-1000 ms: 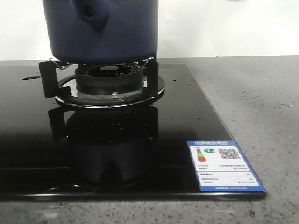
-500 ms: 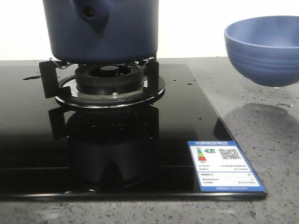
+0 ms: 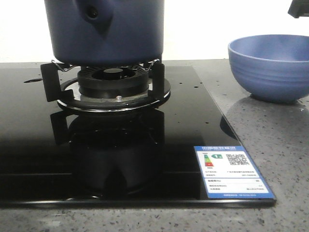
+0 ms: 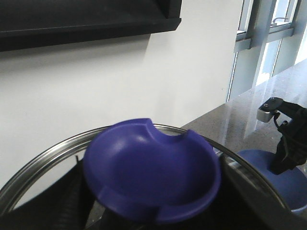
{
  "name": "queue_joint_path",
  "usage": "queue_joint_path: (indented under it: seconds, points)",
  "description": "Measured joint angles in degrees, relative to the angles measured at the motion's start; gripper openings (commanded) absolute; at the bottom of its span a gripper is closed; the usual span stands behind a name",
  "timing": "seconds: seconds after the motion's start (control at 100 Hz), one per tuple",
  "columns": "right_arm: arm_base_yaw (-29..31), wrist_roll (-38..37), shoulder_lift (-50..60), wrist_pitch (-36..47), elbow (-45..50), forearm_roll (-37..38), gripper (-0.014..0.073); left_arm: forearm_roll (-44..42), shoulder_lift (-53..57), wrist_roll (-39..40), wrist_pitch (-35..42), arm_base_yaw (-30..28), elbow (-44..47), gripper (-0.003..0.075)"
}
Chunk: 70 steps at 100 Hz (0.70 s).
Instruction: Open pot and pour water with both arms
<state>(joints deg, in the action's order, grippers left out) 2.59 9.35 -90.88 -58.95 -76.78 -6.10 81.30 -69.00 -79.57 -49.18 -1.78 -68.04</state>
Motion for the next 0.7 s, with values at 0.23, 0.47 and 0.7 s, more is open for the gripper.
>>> queue_joint_path:
  seconds: [0.23, 0.47, 0.7]
  points:
    - [0.0, 0.8, 0.96, -2.18, -3.58, -0.1, 0.0492, 0.0, 0.0, 0.0, 0.0, 0.0, 0.0, 0.0396]
    - [0.09, 0.82, 10.6, -2.57, -6.94, -1.86, 0.0492, 0.25, -0.89, -0.44, 0.13, 2.81, 0.0, 0.0396]
    - [0.09, 1.28, 19.07, -2.71, -7.28, -2.65, 0.0491, 0.37, -6.52, -5.07, 0.97, 10.41, 0.0, 0.0396]
